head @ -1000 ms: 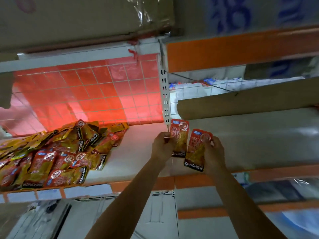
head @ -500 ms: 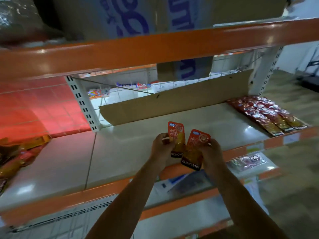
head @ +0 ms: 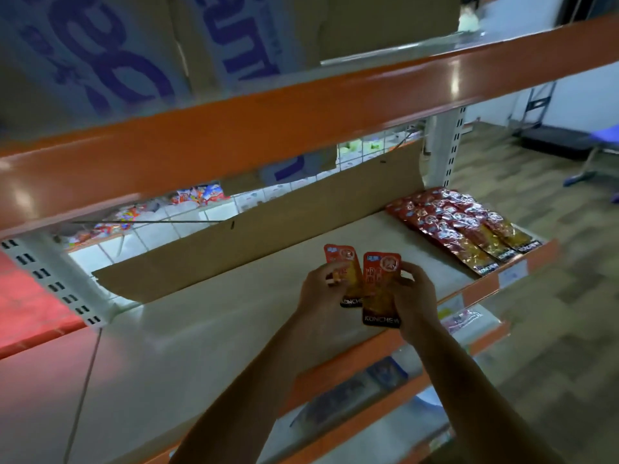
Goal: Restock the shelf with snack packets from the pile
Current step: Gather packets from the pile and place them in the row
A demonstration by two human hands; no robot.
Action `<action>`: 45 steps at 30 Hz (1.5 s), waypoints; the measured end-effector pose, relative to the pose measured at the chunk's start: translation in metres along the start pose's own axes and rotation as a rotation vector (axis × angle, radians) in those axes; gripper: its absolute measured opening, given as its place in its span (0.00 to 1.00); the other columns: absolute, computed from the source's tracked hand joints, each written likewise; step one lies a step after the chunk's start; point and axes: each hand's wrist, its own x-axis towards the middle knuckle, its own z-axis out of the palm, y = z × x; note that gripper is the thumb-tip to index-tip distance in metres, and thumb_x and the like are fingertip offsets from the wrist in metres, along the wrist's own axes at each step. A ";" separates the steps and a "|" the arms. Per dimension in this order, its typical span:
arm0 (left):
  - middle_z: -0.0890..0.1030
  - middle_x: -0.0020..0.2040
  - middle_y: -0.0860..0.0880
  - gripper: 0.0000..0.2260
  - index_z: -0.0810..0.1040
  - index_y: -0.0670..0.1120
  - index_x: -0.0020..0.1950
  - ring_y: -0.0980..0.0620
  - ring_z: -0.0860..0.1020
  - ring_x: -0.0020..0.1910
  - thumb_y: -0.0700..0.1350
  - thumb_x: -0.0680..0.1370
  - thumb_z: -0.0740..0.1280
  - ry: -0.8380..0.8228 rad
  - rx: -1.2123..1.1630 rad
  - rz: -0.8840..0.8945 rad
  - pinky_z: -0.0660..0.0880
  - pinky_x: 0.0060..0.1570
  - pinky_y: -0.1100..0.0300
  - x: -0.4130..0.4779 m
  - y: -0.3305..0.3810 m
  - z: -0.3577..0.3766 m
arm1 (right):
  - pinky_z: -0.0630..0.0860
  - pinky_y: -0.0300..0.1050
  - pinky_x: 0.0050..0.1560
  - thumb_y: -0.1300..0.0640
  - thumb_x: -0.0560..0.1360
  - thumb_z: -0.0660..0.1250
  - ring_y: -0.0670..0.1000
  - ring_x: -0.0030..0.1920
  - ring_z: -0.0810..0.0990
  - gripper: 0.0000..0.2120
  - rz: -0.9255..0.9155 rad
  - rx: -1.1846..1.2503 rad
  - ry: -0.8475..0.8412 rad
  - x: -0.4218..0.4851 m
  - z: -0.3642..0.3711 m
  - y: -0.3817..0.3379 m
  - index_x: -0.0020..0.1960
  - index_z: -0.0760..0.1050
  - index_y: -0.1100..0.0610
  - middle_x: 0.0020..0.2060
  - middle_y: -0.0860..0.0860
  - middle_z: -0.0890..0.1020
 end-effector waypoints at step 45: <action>0.73 0.66 0.45 0.19 0.72 0.53 0.70 0.45 0.69 0.66 0.52 0.79 0.64 0.228 0.767 0.075 0.70 0.62 0.54 0.195 0.031 0.158 | 0.80 0.50 0.52 0.64 0.75 0.67 0.53 0.55 0.79 0.23 -0.236 -0.309 -0.220 0.266 -0.075 -0.066 0.69 0.66 0.58 0.58 0.54 0.78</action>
